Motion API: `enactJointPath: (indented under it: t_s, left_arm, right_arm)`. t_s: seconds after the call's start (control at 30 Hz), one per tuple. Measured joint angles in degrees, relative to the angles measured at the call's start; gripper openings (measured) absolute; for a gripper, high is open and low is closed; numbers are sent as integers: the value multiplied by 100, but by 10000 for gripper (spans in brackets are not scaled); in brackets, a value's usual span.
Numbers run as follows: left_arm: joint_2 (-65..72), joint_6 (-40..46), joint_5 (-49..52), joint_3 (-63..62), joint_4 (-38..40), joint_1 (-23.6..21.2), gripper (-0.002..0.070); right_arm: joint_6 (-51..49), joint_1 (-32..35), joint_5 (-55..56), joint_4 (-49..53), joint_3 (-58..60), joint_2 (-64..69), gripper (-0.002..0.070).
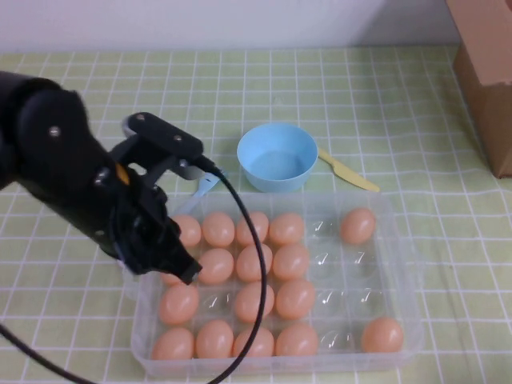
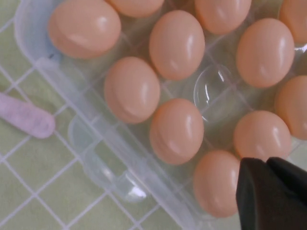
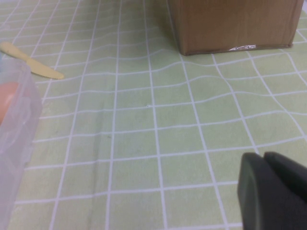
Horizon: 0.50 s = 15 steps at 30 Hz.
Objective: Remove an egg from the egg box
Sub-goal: Pick up the egg from the plastic box
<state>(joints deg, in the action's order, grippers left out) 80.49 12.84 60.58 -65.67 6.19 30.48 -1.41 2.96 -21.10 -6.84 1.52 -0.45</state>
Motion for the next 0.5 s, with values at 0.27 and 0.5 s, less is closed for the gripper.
enactJointPath:
  t_s: [0.27, 0.5]
  left_arm:
    - [1107, -71, -271, -724, -452, 323, 42]
    - [1758, -394, -523, -1143, -447, 323, 356]
  right_arm:
    - [0, 0, 0, 0, 0, 0, -18]
    - [0, 0, 0, 0, 0, 0, -18]
